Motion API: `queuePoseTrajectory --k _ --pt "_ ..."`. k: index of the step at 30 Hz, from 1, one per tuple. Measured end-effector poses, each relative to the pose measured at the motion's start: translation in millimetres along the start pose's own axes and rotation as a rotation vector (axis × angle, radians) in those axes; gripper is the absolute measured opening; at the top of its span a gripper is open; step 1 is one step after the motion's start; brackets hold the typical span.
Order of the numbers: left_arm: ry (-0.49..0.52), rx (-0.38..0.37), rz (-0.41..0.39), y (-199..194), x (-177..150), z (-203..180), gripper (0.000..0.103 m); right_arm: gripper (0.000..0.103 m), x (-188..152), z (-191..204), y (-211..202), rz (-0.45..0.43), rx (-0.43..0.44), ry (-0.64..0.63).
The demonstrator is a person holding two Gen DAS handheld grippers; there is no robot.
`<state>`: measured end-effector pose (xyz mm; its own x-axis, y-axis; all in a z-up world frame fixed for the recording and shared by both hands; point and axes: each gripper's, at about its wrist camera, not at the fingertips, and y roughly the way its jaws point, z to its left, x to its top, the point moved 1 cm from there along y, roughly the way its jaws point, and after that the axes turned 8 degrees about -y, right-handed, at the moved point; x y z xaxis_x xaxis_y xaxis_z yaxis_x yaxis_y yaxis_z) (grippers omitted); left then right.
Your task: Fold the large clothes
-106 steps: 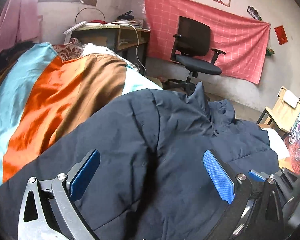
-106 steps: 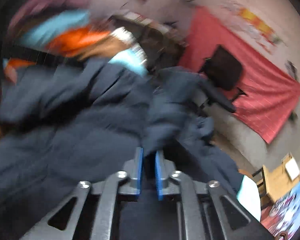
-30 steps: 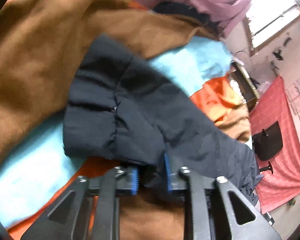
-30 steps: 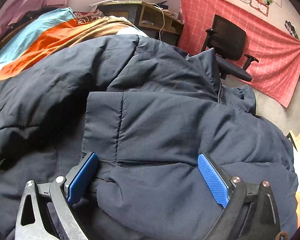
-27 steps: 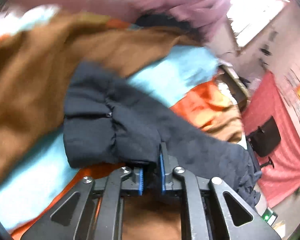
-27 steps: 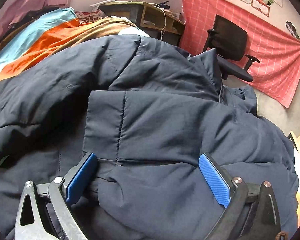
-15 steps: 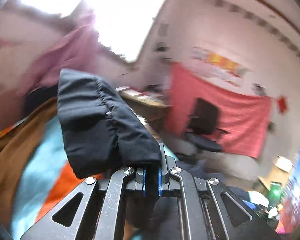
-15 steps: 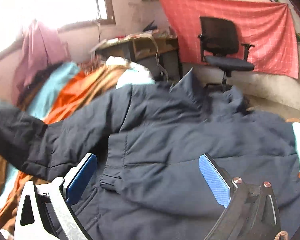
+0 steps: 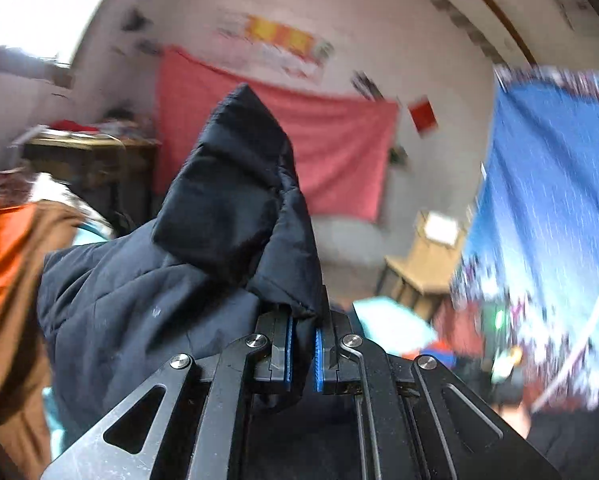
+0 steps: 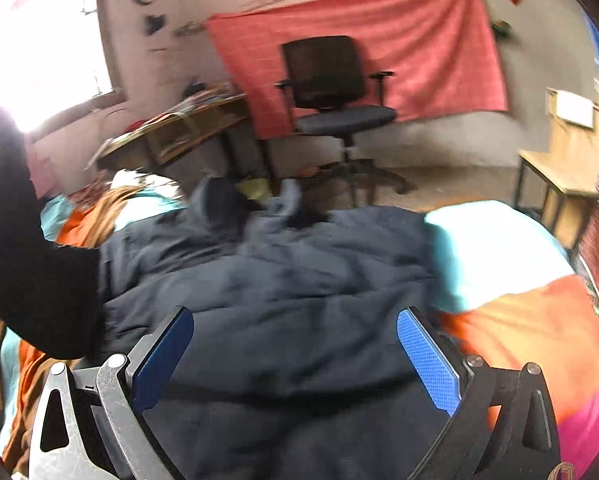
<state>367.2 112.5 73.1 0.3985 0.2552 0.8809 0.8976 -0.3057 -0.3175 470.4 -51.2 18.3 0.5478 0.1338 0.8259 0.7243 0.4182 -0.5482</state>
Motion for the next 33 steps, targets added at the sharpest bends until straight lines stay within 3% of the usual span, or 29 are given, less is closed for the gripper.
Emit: queuePoseTrajectory --k 7,11,13,14,15,17,22,25,26,28,30,33 --pt "0.04 0.002 0.292 104.6 -60.2 -21.3 0.006 0.103 -17.9 -63.6 1.5 0.033 0.026 0.171" --pt "0.001 0.036 0.374 125.6 -82.8 -31.0 0.008 0.103 -28.2 -84.7 6.5 0.055 0.082 0.262" --pt "-0.032 0.016 0.414 134.0 -88.3 -30.9 0.018 0.103 -31.0 -90.0 9.1 0.066 0.116 0.294" --pt "-0.043 0.001 0.43 129.0 -93.0 -27.0 0.036 0.103 -31.7 -90.9 10.2 0.071 0.141 0.308" --pt "-0.058 -0.018 0.442 127.0 -96.6 -24.8 0.053 0.103 -32.5 -92.0 11.5 0.073 0.189 0.331" --pt "-0.078 -0.05 0.442 104.8 -95.4 -10.4 0.067 0.103 -32.6 -92.8 14.1 0.071 0.284 0.374" --pt "-0.119 -0.038 0.418 82.9 -84.2 3.0 0.069 0.103 -37.3 -87.0 32.1 0.129 0.511 0.51" --pt "-0.152 0.024 0.361 56.2 -80.3 21.2 0.069 0.102 -44.7 -77.7 43.1 0.22 0.421 0.481" --pt "-0.158 0.075 0.33 45.9 -73.7 33.3 0.069 0.094 -46.7 -73.4 44.0 0.242 0.375 0.455" --pt "-0.153 0.18 0.294 31.3 -65.0 53.9 0.069 0.063 -48.9 -67.7 42.8 0.261 0.325 0.422" --pt "-0.15 0.257 0.269 19.7 -59.1 71.6 0.069 0.016 -50.8 -67.0 38.5 0.282 0.239 0.412" --pt "-0.174 0.379 0.241 6.0 -48.4 104.5 0.069 0.006 -43.9 -67.3 21.5 0.209 0.213 0.405"
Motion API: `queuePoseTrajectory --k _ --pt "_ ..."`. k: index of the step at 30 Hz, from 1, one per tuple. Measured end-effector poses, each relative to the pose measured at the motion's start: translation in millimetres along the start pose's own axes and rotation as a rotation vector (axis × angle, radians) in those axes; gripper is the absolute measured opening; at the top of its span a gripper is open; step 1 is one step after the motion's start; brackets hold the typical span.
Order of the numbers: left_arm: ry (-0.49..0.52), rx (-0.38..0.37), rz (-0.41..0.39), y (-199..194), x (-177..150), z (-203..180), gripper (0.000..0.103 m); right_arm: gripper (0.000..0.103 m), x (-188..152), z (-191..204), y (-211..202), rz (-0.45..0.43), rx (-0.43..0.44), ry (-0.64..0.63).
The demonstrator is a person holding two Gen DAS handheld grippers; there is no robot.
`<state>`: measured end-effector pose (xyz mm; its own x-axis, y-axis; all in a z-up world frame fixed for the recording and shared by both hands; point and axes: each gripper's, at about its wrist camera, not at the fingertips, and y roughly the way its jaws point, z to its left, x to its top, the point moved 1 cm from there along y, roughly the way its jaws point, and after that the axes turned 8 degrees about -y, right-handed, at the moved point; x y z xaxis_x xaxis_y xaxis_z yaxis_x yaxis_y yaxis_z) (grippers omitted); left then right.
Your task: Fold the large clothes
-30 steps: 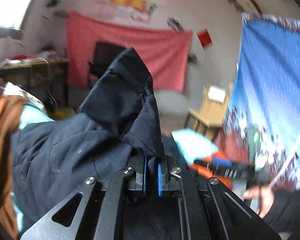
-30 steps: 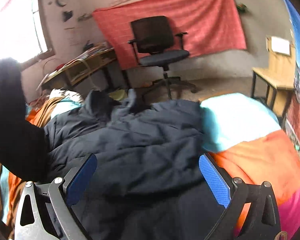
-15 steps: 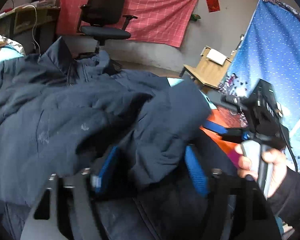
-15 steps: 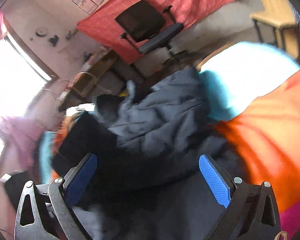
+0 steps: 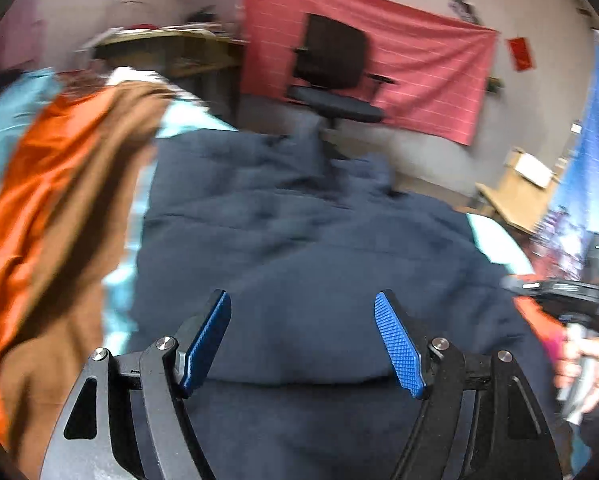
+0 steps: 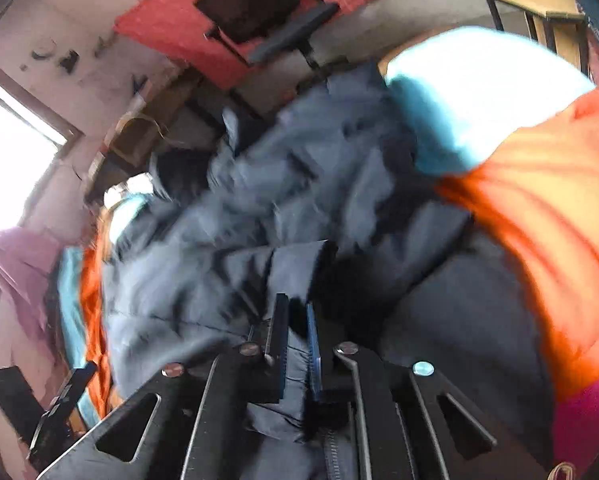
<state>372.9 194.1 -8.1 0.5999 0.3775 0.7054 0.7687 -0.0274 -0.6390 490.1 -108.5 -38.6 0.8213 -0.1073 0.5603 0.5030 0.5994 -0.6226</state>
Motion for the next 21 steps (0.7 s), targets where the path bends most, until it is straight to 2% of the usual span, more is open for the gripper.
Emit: queuePoseTrajectory --k 6,9,14,17,19,20,21 --pt "-0.079 0.1 -0.012 3.8 2.5 39.6 0.069 0.005 26.0 49.6 -39.8 -0.179 -0.127 -0.202" --pt "-0.046 0.13 0.015 15.7 -2.1 44.5 0.069 0.006 37.0 57.3 -26.3 -0.172 -0.229 -0.242" --pt "0.004 0.054 0.106 42.1 -4.4 37.1 0.069 0.013 23.4 61.7 11.5 -0.068 -0.393 -0.406" --pt "0.046 0.005 0.09 39.5 1.1 26.7 0.069 0.028 15.1 68.3 8.5 -0.077 -0.421 -0.456" --pt "0.085 -0.013 0.089 40.0 5.2 15.9 0.069 0.054 14.7 79.5 4.2 -0.107 -0.396 -0.458" --pt "0.101 -0.019 0.091 43.3 7.3 10.6 0.069 0.077 15.8 85.1 4.7 -0.125 -0.377 -0.462" --pt "0.126 -0.022 0.095 47.0 8.2 4.2 0.069 0.082 16.2 92.0 3.8 -0.151 -0.344 -0.473"
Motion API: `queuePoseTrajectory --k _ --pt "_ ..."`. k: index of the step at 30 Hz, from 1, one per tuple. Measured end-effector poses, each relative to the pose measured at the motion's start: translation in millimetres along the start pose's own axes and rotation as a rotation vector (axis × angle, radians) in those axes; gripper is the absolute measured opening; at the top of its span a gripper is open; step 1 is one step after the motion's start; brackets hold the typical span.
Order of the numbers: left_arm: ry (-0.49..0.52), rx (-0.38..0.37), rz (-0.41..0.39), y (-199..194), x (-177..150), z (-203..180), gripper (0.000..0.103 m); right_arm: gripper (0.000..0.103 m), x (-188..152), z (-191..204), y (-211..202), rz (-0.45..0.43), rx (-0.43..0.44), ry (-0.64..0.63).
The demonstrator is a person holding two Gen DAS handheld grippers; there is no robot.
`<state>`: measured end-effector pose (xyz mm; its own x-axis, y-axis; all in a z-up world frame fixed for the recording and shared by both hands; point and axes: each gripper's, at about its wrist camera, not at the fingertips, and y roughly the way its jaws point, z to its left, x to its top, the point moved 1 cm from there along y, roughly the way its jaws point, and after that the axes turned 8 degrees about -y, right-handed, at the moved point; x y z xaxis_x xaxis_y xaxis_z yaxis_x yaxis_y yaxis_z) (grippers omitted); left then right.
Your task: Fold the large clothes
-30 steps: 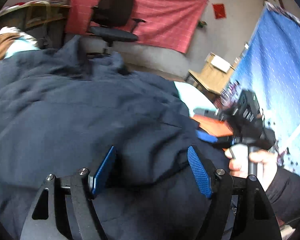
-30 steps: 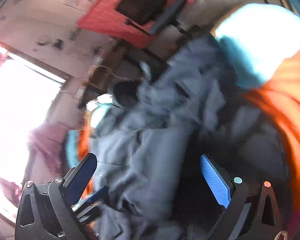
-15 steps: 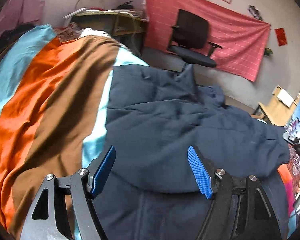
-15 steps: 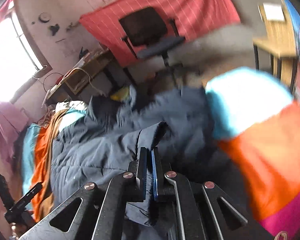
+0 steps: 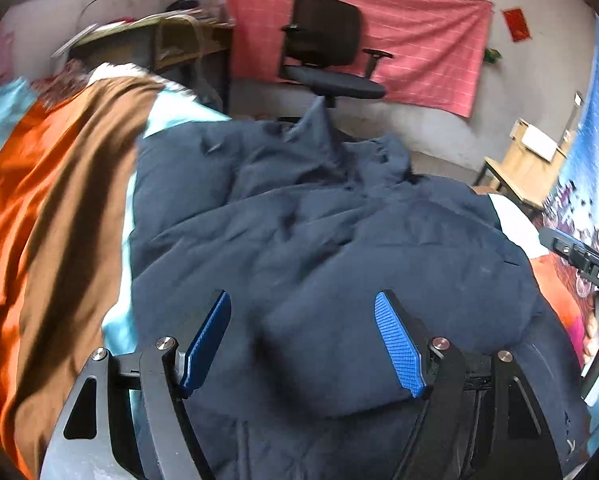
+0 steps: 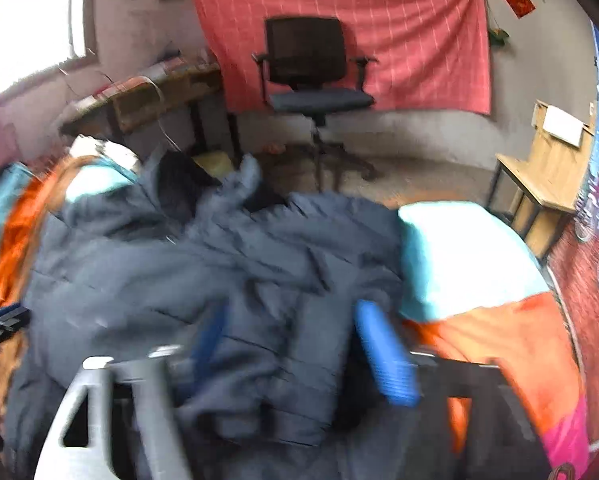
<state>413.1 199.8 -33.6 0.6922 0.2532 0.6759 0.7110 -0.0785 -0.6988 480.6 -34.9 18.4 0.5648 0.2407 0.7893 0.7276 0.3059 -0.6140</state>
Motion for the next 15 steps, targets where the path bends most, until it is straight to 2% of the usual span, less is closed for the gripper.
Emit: queuePoseTrajectory --k 1,4,6,8,12,15 --pt "0.025 0.004 0.009 4.6 1.1 -5.1 0.069 0.082 2.8 8.1 -0.6 -0.024 0.038 -0.015" --pt "0.082 0.053 0.045 27.5 0.6 -13.7 0.069 0.077 5.3 30.8 17.7 0.01 0.143 -0.017" --pt "0.093 0.064 0.07 40.8 -2.5 -13.0 0.071 0.053 2.2 44.1 39.9 0.073 0.174 -0.031" --pt "0.108 0.068 0.077 50.6 -7.9 -11.0 0.076 0.046 -4.8 49.6 57.9 0.124 0.165 -0.05" --pt "0.18 0.081 0.069 67.6 -19.3 -9.1 0.078 0.045 -15.7 48.2 76.1 0.152 0.174 -0.061" --pt "0.184 0.076 0.071 76.8 -25.4 -6.0 0.078 0.045 -21.6 46.5 88.5 0.189 0.198 -0.059"
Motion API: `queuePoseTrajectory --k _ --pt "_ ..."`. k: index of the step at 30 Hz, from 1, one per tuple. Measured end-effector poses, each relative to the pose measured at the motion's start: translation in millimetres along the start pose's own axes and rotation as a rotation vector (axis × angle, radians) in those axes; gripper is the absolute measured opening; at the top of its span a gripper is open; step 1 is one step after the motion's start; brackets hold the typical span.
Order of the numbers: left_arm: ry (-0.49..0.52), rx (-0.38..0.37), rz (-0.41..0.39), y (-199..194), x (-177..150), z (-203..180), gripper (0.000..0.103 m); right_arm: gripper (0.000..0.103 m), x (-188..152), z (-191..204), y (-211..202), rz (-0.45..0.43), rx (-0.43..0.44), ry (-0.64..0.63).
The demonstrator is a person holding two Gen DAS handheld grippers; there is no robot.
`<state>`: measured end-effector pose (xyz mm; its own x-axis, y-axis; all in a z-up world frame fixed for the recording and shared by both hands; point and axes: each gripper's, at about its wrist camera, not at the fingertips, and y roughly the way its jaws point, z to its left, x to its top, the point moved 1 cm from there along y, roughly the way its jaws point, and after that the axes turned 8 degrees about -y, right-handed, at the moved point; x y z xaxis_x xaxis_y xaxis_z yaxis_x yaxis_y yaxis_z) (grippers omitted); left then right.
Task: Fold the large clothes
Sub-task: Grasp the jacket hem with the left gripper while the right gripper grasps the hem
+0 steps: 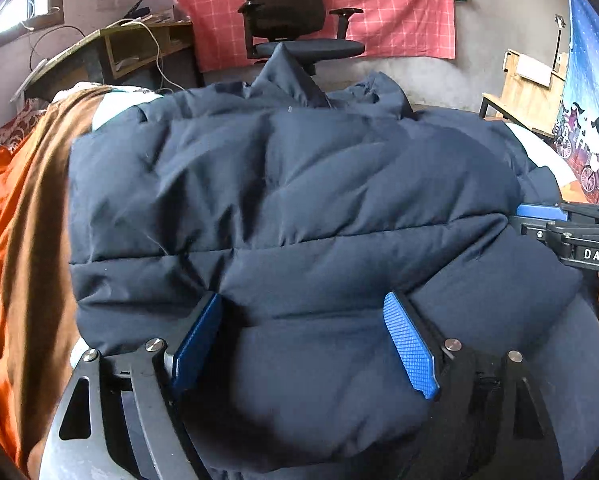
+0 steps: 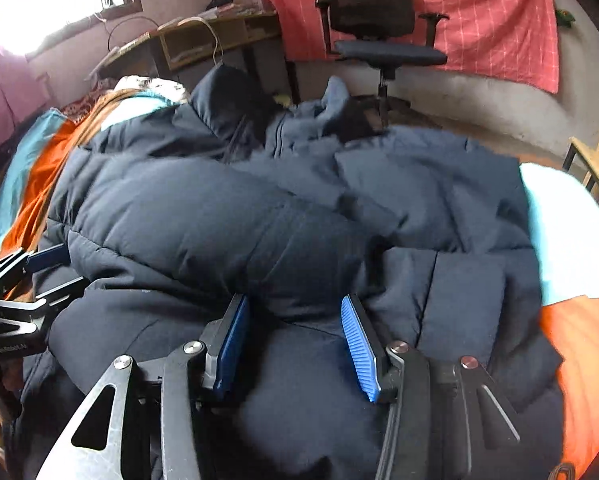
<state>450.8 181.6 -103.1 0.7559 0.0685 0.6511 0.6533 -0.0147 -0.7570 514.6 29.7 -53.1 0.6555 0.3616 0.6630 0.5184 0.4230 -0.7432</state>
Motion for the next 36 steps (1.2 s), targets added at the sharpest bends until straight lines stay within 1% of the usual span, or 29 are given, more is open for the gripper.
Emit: queuePoseTrajectory --k 2,5,9,11,14,15,16,17,18,19,20,22,24,26,27,29,32,34,36 --pt "-0.003 -0.004 0.0 6.0 -1.4 1.6 0.079 0.045 -1.4 -1.4 8.0 0.017 0.006 0.007" --pt "0.006 0.009 0.0 13.1 -3.6 0.5 0.079 0.046 -5.4 -1.1 15.2 0.021 0.006 0.003" --pt "0.01 0.019 -0.014 13.1 -1.9 -0.9 0.08 0.046 -9.6 -1.0 20.1 -0.007 -0.003 0.004" --pt "-0.003 -0.009 -0.032 6.2 -1.6 2.3 0.08 0.046 -13.0 -1.5 15.9 -0.026 -0.002 0.007" --pt "-0.02 -0.089 -0.038 -12.0 6.0 10.7 0.08 0.047 -10.5 -3.2 6.3 -0.031 0.012 0.013" --pt "-0.021 -0.112 -0.054 -18.9 10.7 13.1 0.08 0.051 -7.4 -3.4 2.2 -0.024 0.008 0.011" --pt "-0.022 -0.133 -0.088 -28.0 20.1 17.4 0.08 0.052 -4.5 -4.1 -2.6 -0.019 0.001 0.01" --pt "-0.02 -0.141 -0.111 -33.2 31.1 20.7 0.08 0.059 -0.9 -4.9 -7.5 -0.019 -0.005 0.011" --pt "-0.016 -0.146 -0.127 -36.4 43.1 22.8 0.08 0.068 4.7 -6.5 -14.3 -0.031 -0.013 0.014" --pt "-0.009 -0.143 -0.135 -37.1 52.5 22.4 0.08 0.072 12.4 -9.1 -20.7 -0.056 -0.011 0.017" --pt "0.005 -0.106 -0.149 -34.2 72.0 22.6 0.08 0.078 19.8 -11.5 -23.7 -0.075 -0.011 0.019" --pt "0.02 -0.04 -0.166 -24.4 99.0 21.7 0.08 0.081 45.1 -16.6 -23.3 -0.11 -0.024 0.026" --pt "0.001 0.018 -0.184 -4.8 133.9 25.5 0.08 0.081 68.3 -21.9 -14.3 -0.129 -0.042 0.052" --pt "-0.036 0.039 -0.194 14.8 156.6 32.9 0.08 0.081 98.0 -33.2 5.1 -0.128 -0.062 0.102" --pt "-0.063 0.048 -0.186 27.4 168.1 36.9 0.08 0.081 106.6 -38.0 12.1 -0.124 -0.069 0.118" --pt "-0.099 0.049 -0.165 44.0 181.5 42.3 0.08 0.081 133.7 -53.0 32.2 -0.12 -0.07 0.177" --pt "-0.141 0.007 -0.148 59.7 197.3 41.8 0.08 0.081 161.3 -70.9 57.4 -0.099 -0.065 0.254" --pt "-0.175 -0.021 -0.133 70.0 204.4 39.4 0.08 0.081 174.9 -76.8 69.1 -0.091 -0.049 0.287" --pt "-0.209 -0.027 -0.112 79.3 211.1 39.0 0.08 0.079 185.9 -78.6 80.0 -0.076 -0.041 0.296"
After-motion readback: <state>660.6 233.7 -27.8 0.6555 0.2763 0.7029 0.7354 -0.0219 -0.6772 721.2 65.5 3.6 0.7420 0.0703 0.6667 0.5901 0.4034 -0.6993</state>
